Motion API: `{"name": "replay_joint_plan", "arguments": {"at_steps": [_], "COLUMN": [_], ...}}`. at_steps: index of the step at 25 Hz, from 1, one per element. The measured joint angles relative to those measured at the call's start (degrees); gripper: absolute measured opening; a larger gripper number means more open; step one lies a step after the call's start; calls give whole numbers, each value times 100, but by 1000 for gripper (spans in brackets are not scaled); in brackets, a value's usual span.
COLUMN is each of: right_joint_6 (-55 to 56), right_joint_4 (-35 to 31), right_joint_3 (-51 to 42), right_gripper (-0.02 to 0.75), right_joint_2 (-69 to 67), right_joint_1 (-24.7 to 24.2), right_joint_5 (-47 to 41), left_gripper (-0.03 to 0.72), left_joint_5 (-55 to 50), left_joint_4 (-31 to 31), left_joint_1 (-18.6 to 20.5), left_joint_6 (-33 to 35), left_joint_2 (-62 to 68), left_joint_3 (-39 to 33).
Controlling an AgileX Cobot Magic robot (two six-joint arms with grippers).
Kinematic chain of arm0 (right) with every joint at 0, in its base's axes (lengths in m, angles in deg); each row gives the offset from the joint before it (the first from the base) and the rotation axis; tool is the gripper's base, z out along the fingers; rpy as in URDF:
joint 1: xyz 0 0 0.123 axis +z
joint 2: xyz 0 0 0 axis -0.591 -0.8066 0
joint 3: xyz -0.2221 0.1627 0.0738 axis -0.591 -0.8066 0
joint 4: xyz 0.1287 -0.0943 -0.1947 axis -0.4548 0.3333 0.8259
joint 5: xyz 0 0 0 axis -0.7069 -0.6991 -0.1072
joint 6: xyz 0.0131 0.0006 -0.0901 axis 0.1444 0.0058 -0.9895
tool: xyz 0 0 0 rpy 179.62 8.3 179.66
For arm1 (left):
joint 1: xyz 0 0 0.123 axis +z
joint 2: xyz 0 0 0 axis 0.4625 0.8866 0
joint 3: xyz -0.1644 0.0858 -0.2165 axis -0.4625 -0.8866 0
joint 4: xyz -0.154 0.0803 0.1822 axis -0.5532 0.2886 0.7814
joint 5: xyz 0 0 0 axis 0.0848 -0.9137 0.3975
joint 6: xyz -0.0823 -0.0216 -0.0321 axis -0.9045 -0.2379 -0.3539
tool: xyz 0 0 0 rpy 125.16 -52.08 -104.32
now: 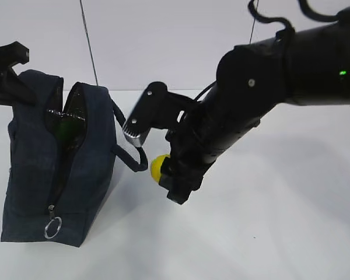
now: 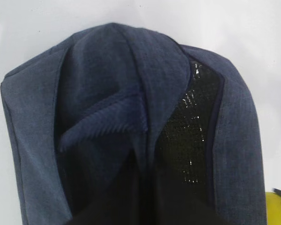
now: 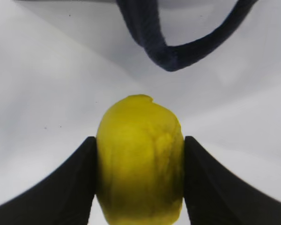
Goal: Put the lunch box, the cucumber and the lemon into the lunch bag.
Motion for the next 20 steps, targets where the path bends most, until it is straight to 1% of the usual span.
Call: {"name": "replay_joint_plan", "arguments": {"at_steps": [5, 8, 15, 20], "right_joint_6": [73, 181, 221, 221], "right_joint_4": [0, -44, -779, -1097], "right_joint_3": [28, 318, 1166, 1609], "right_gripper": [407, 407, 407, 406], "right_joint_2": [618, 718, 576, 108], "right_joint_1": [0, 0, 0, 48], "right_joint_5": [-136, -175, 89, 306], "left_gripper": [-7, -7, -7, -7], "left_joint_5": [0, 0, 0, 0], "left_joint_4": [-11, -62, -120, -239], "left_joint_1": [0, 0, 0, 0], "left_joint_6": [0, 0, 0, 0], "left_joint_2": [0, 0, 0, 0], "left_joint_3": [0, 0, 0, 0]}}
